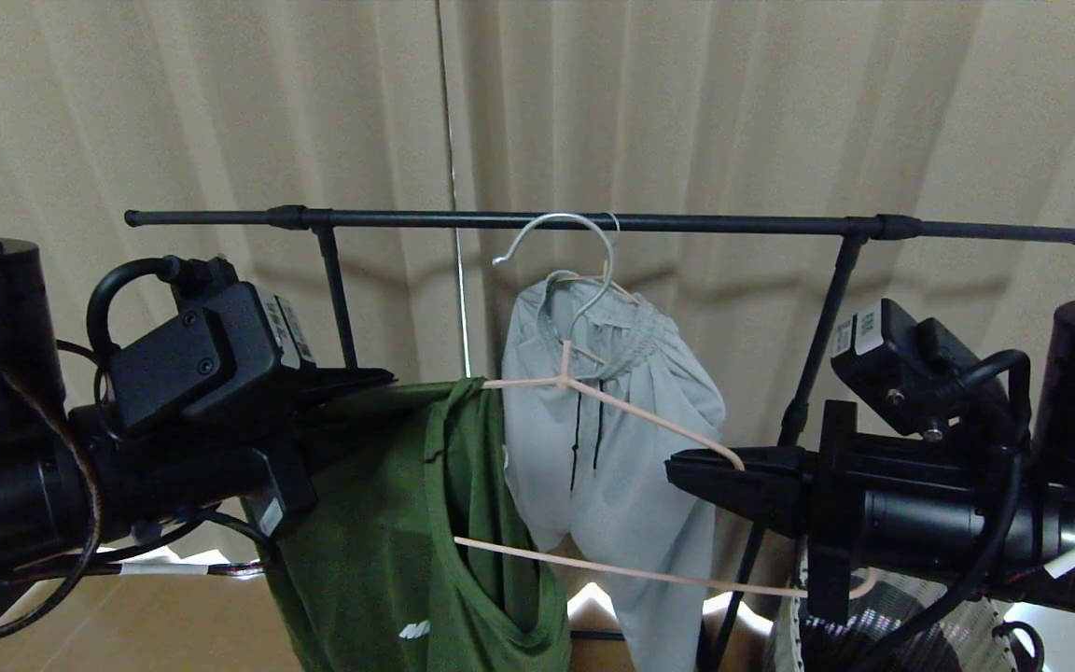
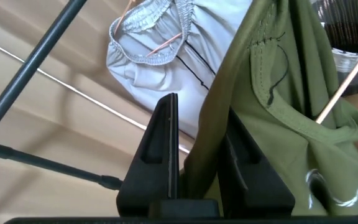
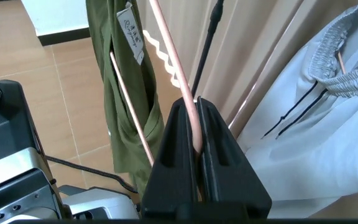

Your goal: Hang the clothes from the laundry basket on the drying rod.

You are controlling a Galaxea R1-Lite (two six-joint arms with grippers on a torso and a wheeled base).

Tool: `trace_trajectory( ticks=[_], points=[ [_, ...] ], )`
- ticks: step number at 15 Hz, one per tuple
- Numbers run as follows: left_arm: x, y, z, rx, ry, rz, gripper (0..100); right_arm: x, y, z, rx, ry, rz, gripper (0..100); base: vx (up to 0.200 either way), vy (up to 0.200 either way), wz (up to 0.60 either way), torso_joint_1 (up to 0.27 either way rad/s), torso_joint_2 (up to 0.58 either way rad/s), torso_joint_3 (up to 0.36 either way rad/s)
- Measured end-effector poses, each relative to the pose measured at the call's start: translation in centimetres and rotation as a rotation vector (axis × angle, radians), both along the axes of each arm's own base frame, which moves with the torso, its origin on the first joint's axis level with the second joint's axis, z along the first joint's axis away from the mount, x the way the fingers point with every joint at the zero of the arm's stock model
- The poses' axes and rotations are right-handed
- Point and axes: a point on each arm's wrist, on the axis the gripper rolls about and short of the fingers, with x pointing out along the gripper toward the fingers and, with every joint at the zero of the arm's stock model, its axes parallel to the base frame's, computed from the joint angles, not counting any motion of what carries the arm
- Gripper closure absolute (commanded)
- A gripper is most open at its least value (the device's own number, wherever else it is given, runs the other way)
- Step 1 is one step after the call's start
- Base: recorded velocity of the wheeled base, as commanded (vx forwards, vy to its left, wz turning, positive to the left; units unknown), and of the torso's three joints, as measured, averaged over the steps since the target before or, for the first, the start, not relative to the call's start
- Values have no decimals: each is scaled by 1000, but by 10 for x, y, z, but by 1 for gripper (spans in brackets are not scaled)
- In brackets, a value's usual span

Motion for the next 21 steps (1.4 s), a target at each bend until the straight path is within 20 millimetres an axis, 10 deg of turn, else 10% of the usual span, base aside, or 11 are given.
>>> trace_trajectory(
  ticks=[9, 21],
  points=[
    [7, 6, -8, 25, -70, 231, 100, 9, -10, 17, 85, -114, -64, 0, 0, 0, 0, 0, 0, 0],
    [4, 2, -4, -135, -168, 90, 100, 8, -6, -19, 10, -5, -41, 0, 0, 0, 0, 0, 0, 0]
  ],
)
